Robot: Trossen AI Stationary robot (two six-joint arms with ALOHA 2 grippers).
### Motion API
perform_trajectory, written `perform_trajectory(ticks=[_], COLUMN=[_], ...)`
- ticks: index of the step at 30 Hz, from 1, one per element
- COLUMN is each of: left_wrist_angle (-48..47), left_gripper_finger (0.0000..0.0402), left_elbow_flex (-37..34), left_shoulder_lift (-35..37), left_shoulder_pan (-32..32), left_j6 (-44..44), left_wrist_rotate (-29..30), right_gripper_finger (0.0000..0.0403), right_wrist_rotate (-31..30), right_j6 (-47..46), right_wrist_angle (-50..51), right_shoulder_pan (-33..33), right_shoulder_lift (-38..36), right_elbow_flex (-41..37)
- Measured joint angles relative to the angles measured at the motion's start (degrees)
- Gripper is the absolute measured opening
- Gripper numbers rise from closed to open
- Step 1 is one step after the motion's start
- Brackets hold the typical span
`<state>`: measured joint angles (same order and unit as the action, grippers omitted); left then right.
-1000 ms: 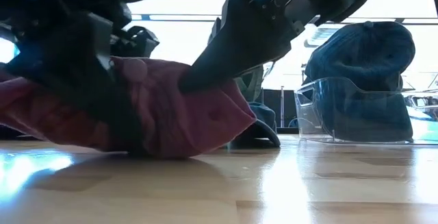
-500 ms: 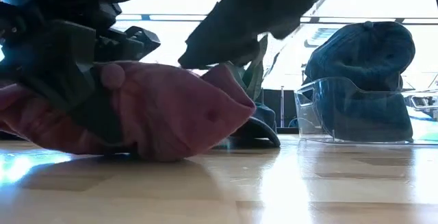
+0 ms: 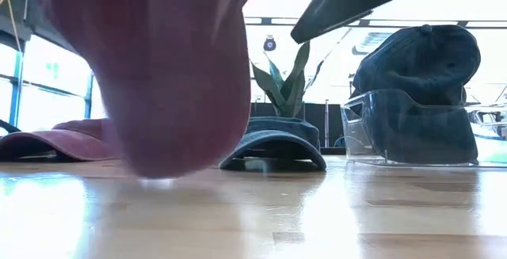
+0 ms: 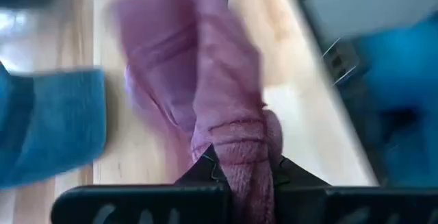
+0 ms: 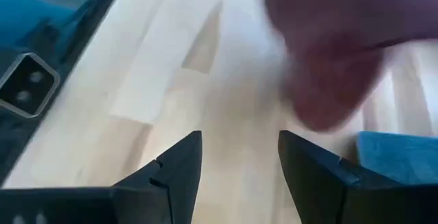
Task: Pick & Place hat
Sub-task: Put the bottom red cap into the left transparent bin
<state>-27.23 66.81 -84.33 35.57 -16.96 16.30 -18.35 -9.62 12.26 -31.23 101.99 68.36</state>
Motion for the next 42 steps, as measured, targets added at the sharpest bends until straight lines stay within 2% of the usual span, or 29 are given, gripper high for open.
perform_trajectory(ticks=[3, 7, 12, 18, 20, 24, 27, 31, 36, 39, 42], left_wrist_angle=[1.3, 2.6, 12.3, 34.3, 38.5, 38.2, 39.4, 40.1, 37.1, 31.2, 24.0], left_gripper_finger=[0.0003, 0.0003, 0.0003, 0.0002, 0.0002, 0.0006, 0.0022, 0.007, 0.0132, 0.015, 0.0155], left_elbow_flex=[0.0, -2.0, -10.4, -26.1, -29.4, -32.5, -32.4, -32.4, -32.4, -32.3, -32.3], left_shoulder_lift=[5.0, 8.4, 8.3, 7.0, 7.2, 7.1, 7.2, 7.2, 8.3, 9.3, 10.3], left_shoulder_pan=[0.0, 0.0, -0.4, -8.3, -11.5, -16.9, -19.5, -23.0, -25.5, -25.6, -25.6], left_j6=[-0.7, -2.7, -6.2, -11.6, -11.8, -10.0, -7.1, -5.3, -3.2, -0.8, 1.5], left_wrist_rotate=[-0.9, -0.9, -4.6, -18.7, -22.9, -27.2, -33.4, -42.1, -50.7, -51.6, -48.5], right_gripper_finger=[0.0189, 0.019, 0.0189, 0.0188, 0.0188, 0.0192, 0.0196, 0.0208, 0.0239, 0.0255, 0.0264], right_wrist_rotate=[-0.4, -0.7, 0.3, 0.9, 0.5, 0.1, 3.8, 11.3, 14.5, 16.2, 18.7], right_j6=[-0.9, -2.5, -2.6, -2.4, -2.4, -2.2, -1.5, -1.7, -0.6, 0.2, 1.2], right_wrist_angle=[0.0, -0.2, -0.9, -2.6, -3.7, -10.1, -18.8, -28.2, -28.8, -27.3, -25.9], right_shoulder_pan=[-0.5, 0.2, 0.5, 0.5, 0.6, 1.3, 3.2, 6.8, 10.8, 13.6, 16.8], right_shoulder_lift=[-0.1, -0.1, -0.1, -0.1, -0.1, -0.1, 0.0, 0.0, 0.3, 0.3, 0.4], right_elbow_flex=[-1.2, -2.8, -3.8, -3.8, -3.8, -6.3, -9.7, -13.0, -11.5, -10.4, -10.0])
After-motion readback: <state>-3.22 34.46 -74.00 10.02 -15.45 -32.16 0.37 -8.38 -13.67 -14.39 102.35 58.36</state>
